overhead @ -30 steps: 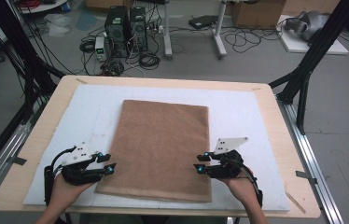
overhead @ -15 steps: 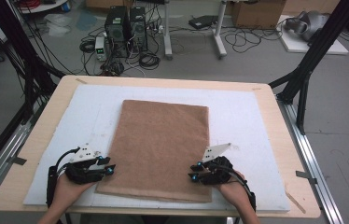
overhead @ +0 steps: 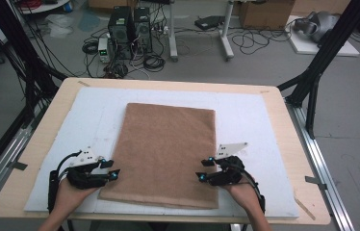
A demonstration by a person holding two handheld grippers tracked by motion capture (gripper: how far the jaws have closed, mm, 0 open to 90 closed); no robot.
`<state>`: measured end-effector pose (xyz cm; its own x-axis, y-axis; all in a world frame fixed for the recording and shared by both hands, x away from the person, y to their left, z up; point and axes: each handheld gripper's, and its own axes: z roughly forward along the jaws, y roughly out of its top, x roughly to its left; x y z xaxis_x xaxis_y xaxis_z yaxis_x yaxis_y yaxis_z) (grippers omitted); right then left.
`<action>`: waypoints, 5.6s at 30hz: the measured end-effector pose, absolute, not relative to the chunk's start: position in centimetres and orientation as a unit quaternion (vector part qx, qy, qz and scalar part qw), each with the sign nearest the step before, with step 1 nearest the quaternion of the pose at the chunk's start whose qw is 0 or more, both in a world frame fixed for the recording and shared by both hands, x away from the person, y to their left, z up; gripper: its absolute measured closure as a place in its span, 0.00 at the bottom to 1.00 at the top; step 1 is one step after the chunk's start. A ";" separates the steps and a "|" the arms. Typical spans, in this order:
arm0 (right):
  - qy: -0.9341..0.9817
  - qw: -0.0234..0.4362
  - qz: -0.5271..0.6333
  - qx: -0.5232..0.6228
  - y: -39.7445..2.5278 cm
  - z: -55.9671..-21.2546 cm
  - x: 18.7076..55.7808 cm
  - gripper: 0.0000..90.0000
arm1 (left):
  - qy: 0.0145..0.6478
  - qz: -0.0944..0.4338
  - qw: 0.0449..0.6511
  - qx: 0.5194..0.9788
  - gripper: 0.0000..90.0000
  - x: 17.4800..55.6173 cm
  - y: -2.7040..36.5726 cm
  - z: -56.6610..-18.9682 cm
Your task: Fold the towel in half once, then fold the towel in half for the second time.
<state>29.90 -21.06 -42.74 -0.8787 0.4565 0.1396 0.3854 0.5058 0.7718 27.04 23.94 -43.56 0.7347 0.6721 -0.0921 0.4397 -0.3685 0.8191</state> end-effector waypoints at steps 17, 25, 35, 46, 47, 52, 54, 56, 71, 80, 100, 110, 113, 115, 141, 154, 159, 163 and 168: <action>0.844 0.079 0.453 0.277 -21.6 -39.6 32.4 0.23 | 0.349 0.143 0.457 0.805 0.37 28.1 24.2 -42.2; 0.846 0.088 0.450 0.274 -21.5 -39.1 32.5 0.23 | 0.354 0.142 0.460 0.802 0.37 28.0 24.6 -42.2; 0.848 0.088 0.446 0.272 -21.6 -39.3 32.7 0.23 | 0.352 0.136 0.461 0.803 0.38 28.3 24.6 -42.3; 0.849 0.092 0.444 0.273 -21.9 -38.9 33.1 0.23 | 0.347 0.139 0.459 0.806 0.40 29.1 24.6 -41.4; 0.850 0.093 0.442 0.271 -21.9 -38.8 33.2 0.23 | 0.345 0.142 0.459 0.807 0.40 29.3 24.5 -41.1; 0.854 0.107 0.432 0.269 -21.9 -37.6 34.3 0.23 | 0.340 0.157 0.457 0.807 0.39 30.8 24.3 -39.4; 0.855 0.120 0.425 0.272 -21.9 -37.1 35.0 0.23 | 0.340 0.164 0.456 0.806 0.39 31.7 24.2 -38.7; 0.854 0.126 0.423 0.275 -22.0 -36.7 35.9 0.24 | 0.341 0.172 0.459 0.802 0.40 32.6 24.2 -38.1; 0.839 0.147 0.403 0.334 -22.7 -38.1 42.0 0.28 | 0.379 0.174 0.462 0.783 0.43 40.0 23.5 -39.1; 0.842 0.157 0.373 0.357 -22.2 -40.6 43.5 0.29 | 0.398 0.180 0.448 0.780 0.47 41.6 22.8 -41.3; 0.834 0.119 0.355 0.406 -22.7 -44.2 45.2 0.47 | 0.457 0.146 0.401 0.780 0.58 43.4 22.7 -44.6; 0.830 0.056 0.380 0.405 -22.6 -44.2 45.2 0.88 | 0.454 0.119 0.412 0.781 0.89 43.3 22.4 -44.6; 0.834 0.060 0.377 0.399 -22.5 -44.0 45.1 0.90 | 0.460 0.111 0.416 0.776 0.91 43.3 22.6 -44.6; 0.837 0.069 0.376 0.392 -22.4 -43.7 45.1 0.91 | 0.460 0.112 0.415 0.777 0.93 43.3 22.7 -44.4; 0.851 0.037 0.429 0.300 -23.2 -37.6 37.9 0.90 | 0.379 0.134 0.465 0.789 0.93 35.7 24.7 -39.9; 0.859 -0.017 0.414 0.300 -23.7 -41.6 33.4 0.89 | 0.365 0.101 0.451 0.808 0.92 30.4 25.6 -43.0; 0.851 -0.030 0.422 0.311 -24.1 -43.0 33.0 0.86 | 0.367 0.095 0.443 0.813 0.88 30.1 25.8 -43.7; 0.847 -0.027 0.425 0.318 -24.3 -43.0 32.9 0.77 | 0.368 0.100 0.427 0.820 0.77 30.1 26.0 -43.7; 0.839 -0.013 0.430 0.333 -24.7 -42.3 32.8 0.61 | 0.372 0.104 0.440 0.811 0.68 29.8 26.4 -43.0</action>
<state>32.76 -24.73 -42.32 -0.7773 0.5488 0.3076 0.5703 0.4082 0.7128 29.84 26.41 -43.00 0.7023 0.6940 -0.1585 0.5113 -0.3368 0.7907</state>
